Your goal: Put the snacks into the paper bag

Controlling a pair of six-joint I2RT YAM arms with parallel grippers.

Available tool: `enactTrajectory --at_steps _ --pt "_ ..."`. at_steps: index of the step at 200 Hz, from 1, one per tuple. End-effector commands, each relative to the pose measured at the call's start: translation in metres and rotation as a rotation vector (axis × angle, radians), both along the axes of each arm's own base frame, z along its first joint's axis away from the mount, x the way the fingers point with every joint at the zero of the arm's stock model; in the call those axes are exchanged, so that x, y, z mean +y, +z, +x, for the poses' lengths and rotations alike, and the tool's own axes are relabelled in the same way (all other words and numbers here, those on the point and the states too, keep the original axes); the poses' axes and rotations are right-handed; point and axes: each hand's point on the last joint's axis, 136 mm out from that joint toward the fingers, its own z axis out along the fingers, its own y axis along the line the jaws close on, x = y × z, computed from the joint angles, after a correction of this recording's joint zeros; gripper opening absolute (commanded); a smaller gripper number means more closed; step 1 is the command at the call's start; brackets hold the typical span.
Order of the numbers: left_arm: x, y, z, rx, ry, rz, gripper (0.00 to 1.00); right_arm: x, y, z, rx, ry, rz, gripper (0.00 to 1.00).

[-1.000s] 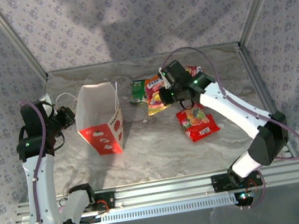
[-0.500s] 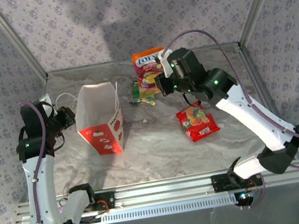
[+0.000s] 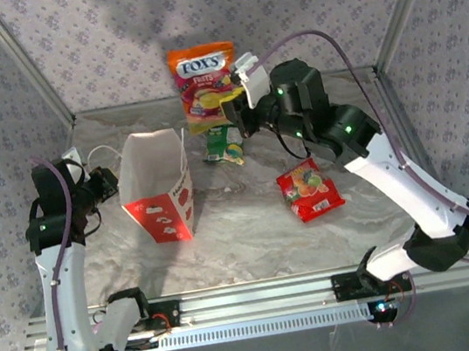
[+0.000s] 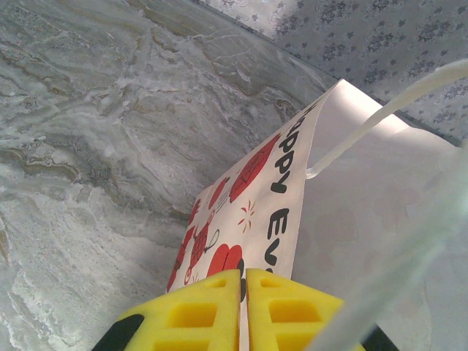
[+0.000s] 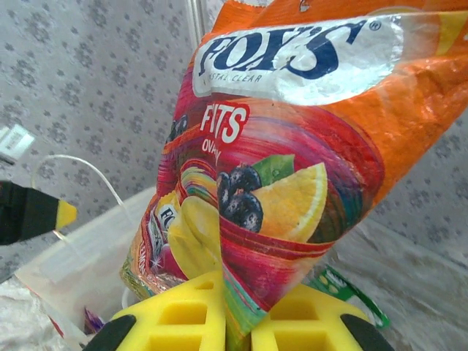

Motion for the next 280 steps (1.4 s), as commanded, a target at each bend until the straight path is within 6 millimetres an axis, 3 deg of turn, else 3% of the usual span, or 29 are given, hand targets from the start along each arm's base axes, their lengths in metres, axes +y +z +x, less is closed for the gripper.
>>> enactTrajectory --at_steps 1,47,118,162,280 --pt "-0.002 0.009 -0.002 -0.021 -0.007 -0.015 0.10 0.020 0.047 -0.012 -0.115 0.094 0.107 0.13" --pt "-0.003 0.010 -0.002 -0.027 -0.012 -0.015 0.10 0.054 0.047 -0.014 -0.169 0.166 0.063 0.14" --pt "-0.003 0.010 -0.003 -0.034 -0.013 -0.017 0.10 0.098 0.036 -0.014 -0.086 0.239 0.062 0.14" --pt "-0.003 0.013 -0.005 -0.041 -0.015 -0.013 0.10 0.126 0.015 -0.006 -0.046 0.272 0.027 0.14" --pt "-0.002 0.014 -0.007 -0.043 -0.010 -0.004 0.10 0.150 -0.048 0.027 0.001 0.198 -0.127 0.14"
